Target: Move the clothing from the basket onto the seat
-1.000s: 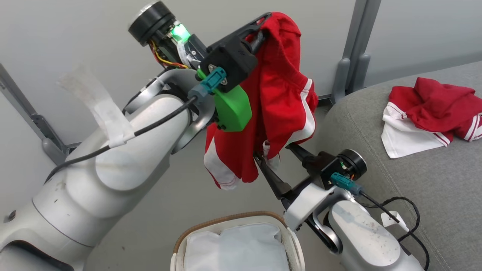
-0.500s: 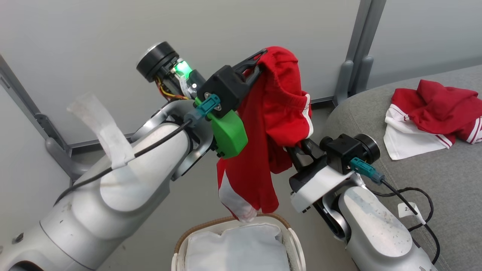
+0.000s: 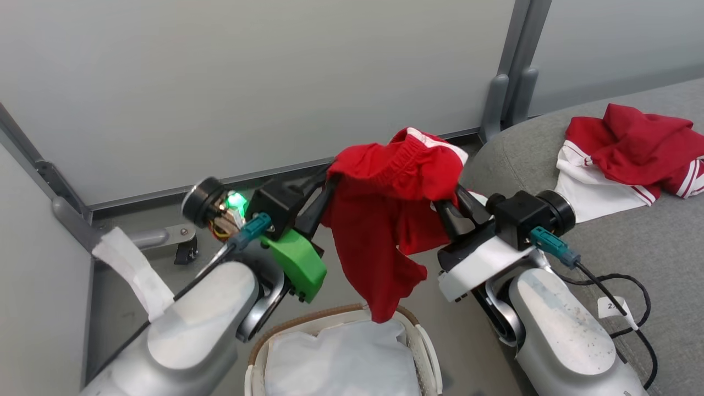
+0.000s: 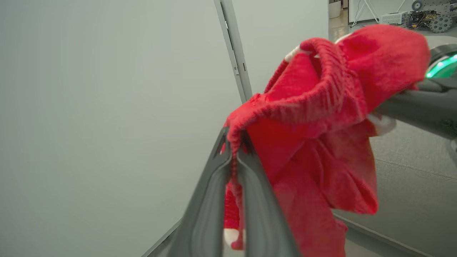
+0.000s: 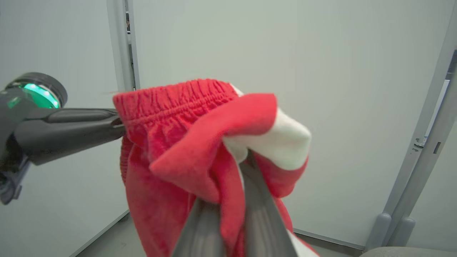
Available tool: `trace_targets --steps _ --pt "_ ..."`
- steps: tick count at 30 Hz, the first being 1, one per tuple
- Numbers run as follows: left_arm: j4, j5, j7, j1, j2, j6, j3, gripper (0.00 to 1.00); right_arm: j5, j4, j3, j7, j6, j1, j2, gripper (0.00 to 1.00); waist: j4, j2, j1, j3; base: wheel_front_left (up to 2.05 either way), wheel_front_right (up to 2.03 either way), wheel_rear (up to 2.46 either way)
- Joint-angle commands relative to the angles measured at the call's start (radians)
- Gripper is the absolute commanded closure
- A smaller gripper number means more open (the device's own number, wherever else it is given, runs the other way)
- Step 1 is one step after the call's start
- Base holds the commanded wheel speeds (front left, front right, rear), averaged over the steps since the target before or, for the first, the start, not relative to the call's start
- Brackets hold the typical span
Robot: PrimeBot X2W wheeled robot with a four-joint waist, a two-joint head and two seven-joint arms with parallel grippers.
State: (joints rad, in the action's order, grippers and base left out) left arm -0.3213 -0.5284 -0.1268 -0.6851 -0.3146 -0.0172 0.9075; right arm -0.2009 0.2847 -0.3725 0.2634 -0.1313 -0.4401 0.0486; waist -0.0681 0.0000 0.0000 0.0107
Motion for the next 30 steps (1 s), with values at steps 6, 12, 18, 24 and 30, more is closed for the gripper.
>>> trace_targets --steps 6,12,18,24,30 --pt "-0.056 -0.038 -0.079 0.123 0.019 0.023 -0.003 0.00 0.037 -0.019 0.065 0.002 0.001 0.009 0.003 1.00 -0.008 0.0000 0.0000 -0.015 0.00 0.00 0.00" --pt "-0.093 -0.055 -0.124 0.207 0.046 0.036 -0.015 0.00 0.063 -0.041 0.149 0.002 0.001 0.015 0.003 1.00 -0.010 0.0000 0.0000 -0.026 0.00 0.00 0.00" --pt "-0.108 -0.039 -0.139 0.267 0.073 0.038 -0.034 0.00 0.095 -0.055 0.211 0.002 0.001 0.029 0.003 1.00 -0.013 0.0000 0.0000 -0.034 0.00 0.00 0.00" --pt "-0.079 0.004 -0.138 0.310 0.090 0.031 -0.085 0.00 0.110 -0.061 0.254 0.002 0.001 0.046 0.004 1.00 -0.036 0.0000 0.0000 -0.044 0.00 0.00 0.00" --pt "-0.063 0.046 -0.137 0.333 0.098 0.018 -0.127 0.00 0.125 -0.069 0.271 0.002 0.001 0.038 0.004 1.00 -0.120 0.0000 0.0000 -0.076 0.00 0.00 0.00"
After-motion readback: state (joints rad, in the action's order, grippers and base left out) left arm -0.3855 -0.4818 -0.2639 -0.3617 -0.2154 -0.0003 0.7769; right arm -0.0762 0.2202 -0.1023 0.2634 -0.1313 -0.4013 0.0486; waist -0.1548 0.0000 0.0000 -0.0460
